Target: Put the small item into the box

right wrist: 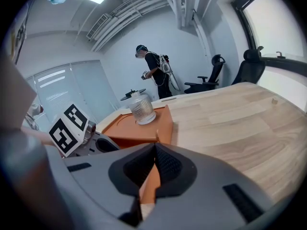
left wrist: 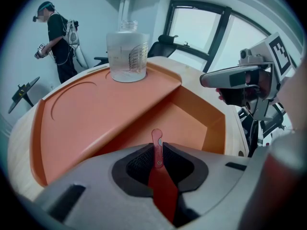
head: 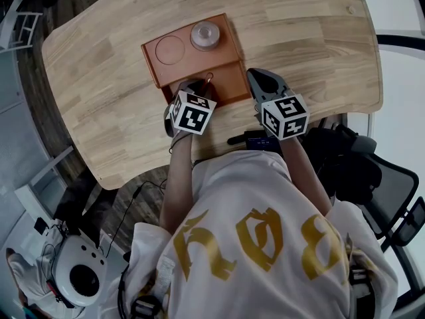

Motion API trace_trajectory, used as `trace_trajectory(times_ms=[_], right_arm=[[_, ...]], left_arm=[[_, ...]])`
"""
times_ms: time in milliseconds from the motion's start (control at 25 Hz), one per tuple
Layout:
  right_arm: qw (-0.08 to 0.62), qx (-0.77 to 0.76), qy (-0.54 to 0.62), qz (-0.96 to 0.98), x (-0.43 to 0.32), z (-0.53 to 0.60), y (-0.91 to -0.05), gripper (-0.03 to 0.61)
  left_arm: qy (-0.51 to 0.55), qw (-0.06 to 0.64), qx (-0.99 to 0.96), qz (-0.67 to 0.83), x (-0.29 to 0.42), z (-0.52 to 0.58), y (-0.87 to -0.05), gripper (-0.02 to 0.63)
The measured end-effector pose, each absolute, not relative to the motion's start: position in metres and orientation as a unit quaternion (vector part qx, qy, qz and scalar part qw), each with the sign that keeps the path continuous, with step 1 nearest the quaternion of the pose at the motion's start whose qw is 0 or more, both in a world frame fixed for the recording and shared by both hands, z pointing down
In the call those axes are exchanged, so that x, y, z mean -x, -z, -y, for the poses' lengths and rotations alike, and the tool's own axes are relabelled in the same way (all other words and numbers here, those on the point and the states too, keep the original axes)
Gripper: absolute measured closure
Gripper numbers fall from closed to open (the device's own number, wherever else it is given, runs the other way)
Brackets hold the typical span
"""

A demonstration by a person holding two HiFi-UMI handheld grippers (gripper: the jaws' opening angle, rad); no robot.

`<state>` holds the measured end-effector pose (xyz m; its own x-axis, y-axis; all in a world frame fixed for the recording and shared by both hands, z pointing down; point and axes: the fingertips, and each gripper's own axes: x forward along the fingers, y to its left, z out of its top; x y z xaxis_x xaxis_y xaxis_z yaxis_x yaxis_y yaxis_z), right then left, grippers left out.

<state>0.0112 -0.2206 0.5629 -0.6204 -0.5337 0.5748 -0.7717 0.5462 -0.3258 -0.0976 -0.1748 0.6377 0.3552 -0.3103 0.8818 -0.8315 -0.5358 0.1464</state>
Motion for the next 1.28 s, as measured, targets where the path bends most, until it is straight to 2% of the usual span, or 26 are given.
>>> trace_trajectory(times_ms=[680,1040,1280], right_arm=[[0.200,-0.385,-0.286,0.854,-0.015,0.217,-0.559,0.566],[0.196,-0.389,-0.280,0.855,-0.017,0.215,-0.552,0.566],[0.192,-0.391,-0.275,0.857,-0.017,0.215,-0.547,0.566]], left_arm=[[-0.430,0.307,-0.762,0.375,0.095,0.173,-0.639,0.552],[-0.422,0.294,-0.767,0.385,0.094,0.176,-0.630,0.515],[-0.414,0.260,-0.774,0.403,0.097,0.184,-0.616,0.515]])
